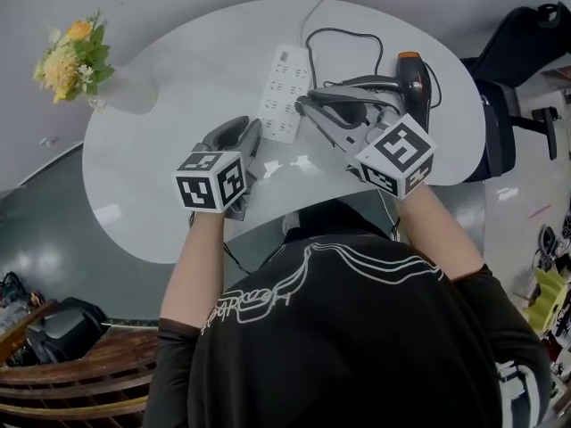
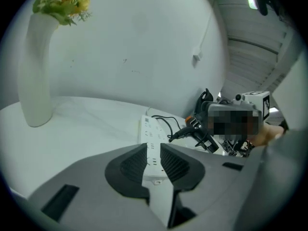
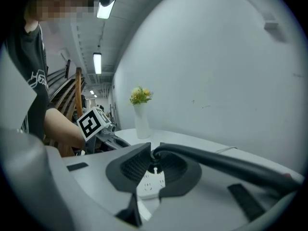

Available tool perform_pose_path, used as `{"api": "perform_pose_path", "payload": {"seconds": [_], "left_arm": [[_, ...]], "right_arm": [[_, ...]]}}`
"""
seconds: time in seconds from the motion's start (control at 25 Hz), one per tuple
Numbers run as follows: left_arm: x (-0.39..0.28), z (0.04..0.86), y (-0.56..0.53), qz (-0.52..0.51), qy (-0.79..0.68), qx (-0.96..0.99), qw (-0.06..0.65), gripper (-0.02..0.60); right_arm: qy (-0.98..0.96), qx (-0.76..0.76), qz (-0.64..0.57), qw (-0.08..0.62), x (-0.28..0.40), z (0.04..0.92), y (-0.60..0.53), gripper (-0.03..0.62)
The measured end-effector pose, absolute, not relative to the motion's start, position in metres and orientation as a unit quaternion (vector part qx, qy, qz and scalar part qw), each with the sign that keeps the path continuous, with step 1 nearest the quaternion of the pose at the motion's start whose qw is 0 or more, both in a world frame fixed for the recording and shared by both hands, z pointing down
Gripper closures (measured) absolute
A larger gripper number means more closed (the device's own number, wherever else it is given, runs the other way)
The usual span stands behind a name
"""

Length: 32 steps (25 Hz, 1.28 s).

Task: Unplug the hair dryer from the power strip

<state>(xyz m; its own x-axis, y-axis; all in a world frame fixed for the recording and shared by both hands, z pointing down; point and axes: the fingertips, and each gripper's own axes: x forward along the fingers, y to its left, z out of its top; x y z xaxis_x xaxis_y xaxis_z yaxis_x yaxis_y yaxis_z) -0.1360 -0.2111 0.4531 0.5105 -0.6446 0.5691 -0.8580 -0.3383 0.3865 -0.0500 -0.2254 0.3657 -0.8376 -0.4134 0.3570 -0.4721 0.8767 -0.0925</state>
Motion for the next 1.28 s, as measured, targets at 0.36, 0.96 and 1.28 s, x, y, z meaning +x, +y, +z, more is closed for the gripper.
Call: {"api": "perform_pose_path", "payload": {"seconds": [0.36,0.96,1.28], "left_arm": [[-0.121,0.363,-0.157,0.099,-0.454,0.838,0.286,0.571],[-0.063,0.255,-0.070,0.054,-0.400,0.892,0.205,0.578],[-0.036,0.238,-0.043,0.061,-0.439,0.875,0.193,0.578]], "right_arm": [[-0.956,0.256,0.107,0.095,-0.026,0.309,-0.168,0.553],[-0.956,0.267,0.109,0.053,0.025,0.267,-0.098,0.551],[-0.957,0.255,0.134,0.032,0.055,0.242,-0.069,0.549]]}}
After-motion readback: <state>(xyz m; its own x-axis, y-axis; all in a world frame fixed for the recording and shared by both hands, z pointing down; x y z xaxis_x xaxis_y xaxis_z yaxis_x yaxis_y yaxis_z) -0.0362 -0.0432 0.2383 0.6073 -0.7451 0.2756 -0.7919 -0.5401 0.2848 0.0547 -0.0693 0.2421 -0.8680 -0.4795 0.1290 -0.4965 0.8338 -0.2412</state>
